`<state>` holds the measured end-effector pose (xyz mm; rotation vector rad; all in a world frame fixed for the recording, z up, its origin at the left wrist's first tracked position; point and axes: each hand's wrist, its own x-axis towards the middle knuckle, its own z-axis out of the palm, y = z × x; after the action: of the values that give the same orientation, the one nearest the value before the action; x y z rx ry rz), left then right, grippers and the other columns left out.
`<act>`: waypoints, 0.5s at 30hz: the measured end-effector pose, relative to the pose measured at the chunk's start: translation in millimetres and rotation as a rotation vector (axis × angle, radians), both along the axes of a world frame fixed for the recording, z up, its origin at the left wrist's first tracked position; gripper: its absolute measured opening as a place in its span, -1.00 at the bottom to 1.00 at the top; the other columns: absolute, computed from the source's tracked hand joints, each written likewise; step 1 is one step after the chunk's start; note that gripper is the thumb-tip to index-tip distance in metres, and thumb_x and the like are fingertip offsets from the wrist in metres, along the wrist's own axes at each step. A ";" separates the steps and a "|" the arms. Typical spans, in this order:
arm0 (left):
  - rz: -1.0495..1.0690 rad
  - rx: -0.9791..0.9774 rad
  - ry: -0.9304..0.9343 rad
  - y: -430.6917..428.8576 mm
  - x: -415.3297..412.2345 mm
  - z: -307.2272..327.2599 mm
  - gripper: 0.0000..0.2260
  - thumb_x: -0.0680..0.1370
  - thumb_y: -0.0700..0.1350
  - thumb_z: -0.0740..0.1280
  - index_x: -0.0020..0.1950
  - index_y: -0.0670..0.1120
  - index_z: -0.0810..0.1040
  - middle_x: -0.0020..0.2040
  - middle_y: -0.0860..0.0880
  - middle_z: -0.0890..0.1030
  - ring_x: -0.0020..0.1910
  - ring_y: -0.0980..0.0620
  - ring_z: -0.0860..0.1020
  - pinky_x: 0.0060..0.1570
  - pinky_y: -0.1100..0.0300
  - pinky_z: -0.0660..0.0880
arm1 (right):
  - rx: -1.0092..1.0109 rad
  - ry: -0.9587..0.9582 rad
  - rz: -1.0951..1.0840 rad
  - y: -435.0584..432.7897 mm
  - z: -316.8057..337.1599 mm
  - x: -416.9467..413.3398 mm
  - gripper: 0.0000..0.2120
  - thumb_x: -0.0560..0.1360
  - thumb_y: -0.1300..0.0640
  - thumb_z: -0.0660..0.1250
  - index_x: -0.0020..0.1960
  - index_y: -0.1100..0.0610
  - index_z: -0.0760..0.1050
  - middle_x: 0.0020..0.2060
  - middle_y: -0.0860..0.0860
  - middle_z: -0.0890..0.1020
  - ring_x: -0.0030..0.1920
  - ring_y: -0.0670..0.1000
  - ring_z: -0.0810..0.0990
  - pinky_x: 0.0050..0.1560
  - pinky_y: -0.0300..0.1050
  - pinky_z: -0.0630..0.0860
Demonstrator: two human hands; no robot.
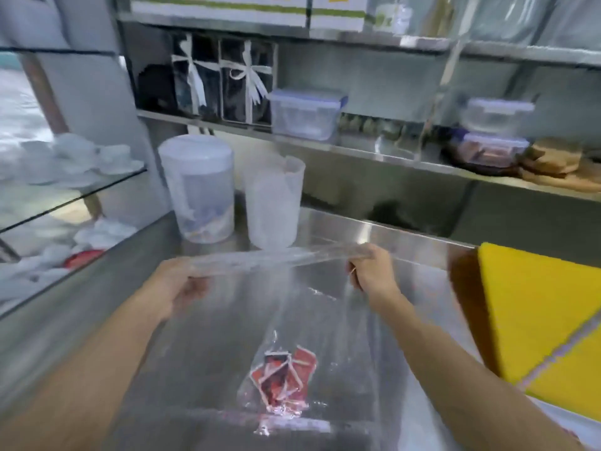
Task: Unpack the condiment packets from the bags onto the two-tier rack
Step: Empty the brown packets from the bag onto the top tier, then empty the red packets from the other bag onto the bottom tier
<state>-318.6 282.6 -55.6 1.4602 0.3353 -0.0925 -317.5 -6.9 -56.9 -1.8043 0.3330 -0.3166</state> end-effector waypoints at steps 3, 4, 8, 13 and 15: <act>0.098 0.005 0.084 52.4 -17.5 -36.0 -0.79 0.57 -0.36 0.07 -0.12 -0.19 0.46 -0.68 0.04 0.51 -0.70 0.19 0.46 -0.68 0.39 0.39 | 0.028 0.082 0.057 46.8 -48.0 14.1 -0.67 0.44 0.27 0.26 -0.48 0.11 0.36 -0.62 0.03 0.41 -0.57 0.02 0.35 -0.57 -0.32 0.23; 0.116 -0.008 0.117 66.2 -24.1 -45.4 -0.80 0.58 -0.34 0.05 0.00 -0.21 0.44 -0.67 0.05 0.51 -0.69 0.20 0.47 -0.68 0.38 0.41 | 0.055 0.116 0.075 61.7 -60.4 17.4 -0.66 0.45 0.28 0.26 -0.48 0.11 0.35 -0.59 0.05 0.40 -0.55 0.01 0.34 -0.60 -0.33 0.23; 0.142 0.111 0.205 109.2 -39.4 -76.5 -0.87 0.52 -0.39 0.17 -0.08 -0.25 0.49 -0.57 -0.01 0.58 -0.65 0.15 0.50 -0.55 0.32 0.47 | 0.134 0.266 0.107 110.9 -93.6 25.5 -0.67 0.43 0.41 0.17 -0.48 0.18 0.35 -0.67 0.03 0.40 -0.68 -0.05 0.31 -0.70 -0.42 0.13; 0.309 0.374 0.166 139.2 -38.8 -105.2 -0.80 0.51 -0.36 0.23 -0.24 -0.10 0.43 -0.38 -0.08 0.52 -0.66 0.26 0.46 -0.66 0.45 0.37 | 0.080 0.378 0.243 151.3 -109.6 32.2 -0.78 0.50 0.29 0.21 -0.32 0.20 0.44 -0.53 0.05 0.49 -0.64 -0.10 0.43 -0.62 -0.32 0.32; 0.331 0.460 0.151 147.4 -36.1 -118.5 -0.72 0.51 -0.39 0.20 -0.28 -0.04 0.40 -0.28 -0.14 0.48 -0.63 0.33 0.46 -0.61 0.48 0.38 | -0.058 0.357 0.307 160.2 -115.4 31.5 -0.80 0.50 0.30 0.23 -0.30 0.18 0.46 -0.40 0.09 0.52 -0.50 -0.05 0.51 -0.46 -0.21 0.42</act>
<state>-354.7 430.0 -174.1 1.8335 0.7544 0.1531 -286.0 153.4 -172.3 -1.9352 0.2903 0.2171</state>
